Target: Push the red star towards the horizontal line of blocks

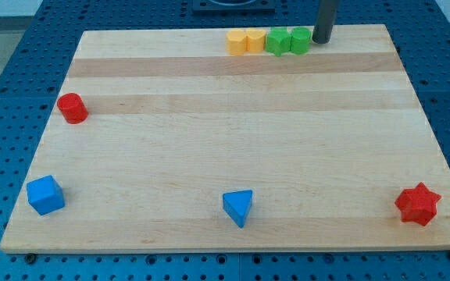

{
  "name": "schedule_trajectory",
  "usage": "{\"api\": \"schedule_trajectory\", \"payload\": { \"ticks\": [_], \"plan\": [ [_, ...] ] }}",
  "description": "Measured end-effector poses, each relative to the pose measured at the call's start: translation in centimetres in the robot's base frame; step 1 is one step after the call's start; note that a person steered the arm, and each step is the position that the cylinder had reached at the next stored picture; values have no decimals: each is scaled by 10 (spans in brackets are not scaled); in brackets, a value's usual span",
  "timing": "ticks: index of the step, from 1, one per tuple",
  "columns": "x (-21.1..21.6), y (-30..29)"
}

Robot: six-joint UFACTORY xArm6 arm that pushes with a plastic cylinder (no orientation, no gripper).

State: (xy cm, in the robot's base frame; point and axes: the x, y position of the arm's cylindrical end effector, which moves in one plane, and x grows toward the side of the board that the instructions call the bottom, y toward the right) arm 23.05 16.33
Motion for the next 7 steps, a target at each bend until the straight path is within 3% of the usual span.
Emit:
{"api": "schedule_trajectory", "payload": {
  "ticks": [2,5,6,7],
  "plan": [
    [13,19],
    [190,181],
    [212,182],
    [263,182]
  ]
}}
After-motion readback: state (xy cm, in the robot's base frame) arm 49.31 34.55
